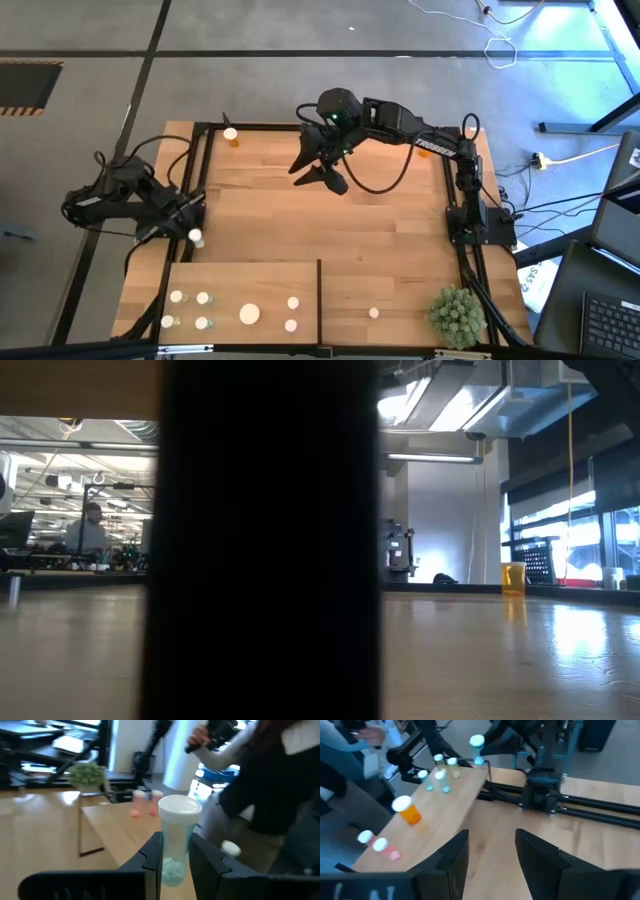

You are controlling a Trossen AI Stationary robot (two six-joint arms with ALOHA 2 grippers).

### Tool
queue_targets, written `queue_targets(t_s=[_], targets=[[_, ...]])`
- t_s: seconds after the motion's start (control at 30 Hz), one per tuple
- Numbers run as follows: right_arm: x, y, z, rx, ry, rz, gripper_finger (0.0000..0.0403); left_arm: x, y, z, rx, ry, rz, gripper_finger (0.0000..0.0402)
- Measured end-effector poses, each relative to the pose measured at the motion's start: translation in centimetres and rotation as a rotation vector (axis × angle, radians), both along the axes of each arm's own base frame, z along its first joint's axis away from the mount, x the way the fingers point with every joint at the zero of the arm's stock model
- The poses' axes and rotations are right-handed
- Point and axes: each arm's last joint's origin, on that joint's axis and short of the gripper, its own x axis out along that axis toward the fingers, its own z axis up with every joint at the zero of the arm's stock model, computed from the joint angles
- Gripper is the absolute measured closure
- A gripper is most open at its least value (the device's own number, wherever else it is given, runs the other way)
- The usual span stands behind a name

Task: Pick and place medicine bottles onto shelf by color
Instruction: Put the blue pill bottle on the shelf aligned with the other blue pill bottle

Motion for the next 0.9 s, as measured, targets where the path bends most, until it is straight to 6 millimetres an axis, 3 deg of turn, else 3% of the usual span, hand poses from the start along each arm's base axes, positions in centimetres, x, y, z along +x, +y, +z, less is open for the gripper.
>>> queue_targets(t_s=[0.1, 0.37, 0.63, 0.77, 0.9], targets=[[0.1, 0.2, 0.0, 0.002, -0.004, 0.002, 0.0241, -0.2, -0.1, -1.1, 0.001, -0.006, -0.025, 0.0341], [0.4, 0.3, -0.2, -0.020, -0.026, 0.012, 0.0241, 1.5, -0.1, -3.3, -0.036, 0.046, -0.090, 0.0341], [1.3, 2.0, -2.9, -0.157, -0.029, 0.143, 0.0241, 1.9, -0.1, -3.2, -0.046, -0.018, -0.129, 0.0341], [2.0, 2.5, -4.2, -0.159, -0.034, 0.158, 0.0241, 1.6, -0.3, -3.3, -0.031, -0.015, -0.236, 0.0341], [2.1, 2.6, -4.3, -0.163, -0.042, 0.156, 0.0241, 1.6, -0.3, -3.3, -0.026, -0.019, -0.247, 0.0341]])
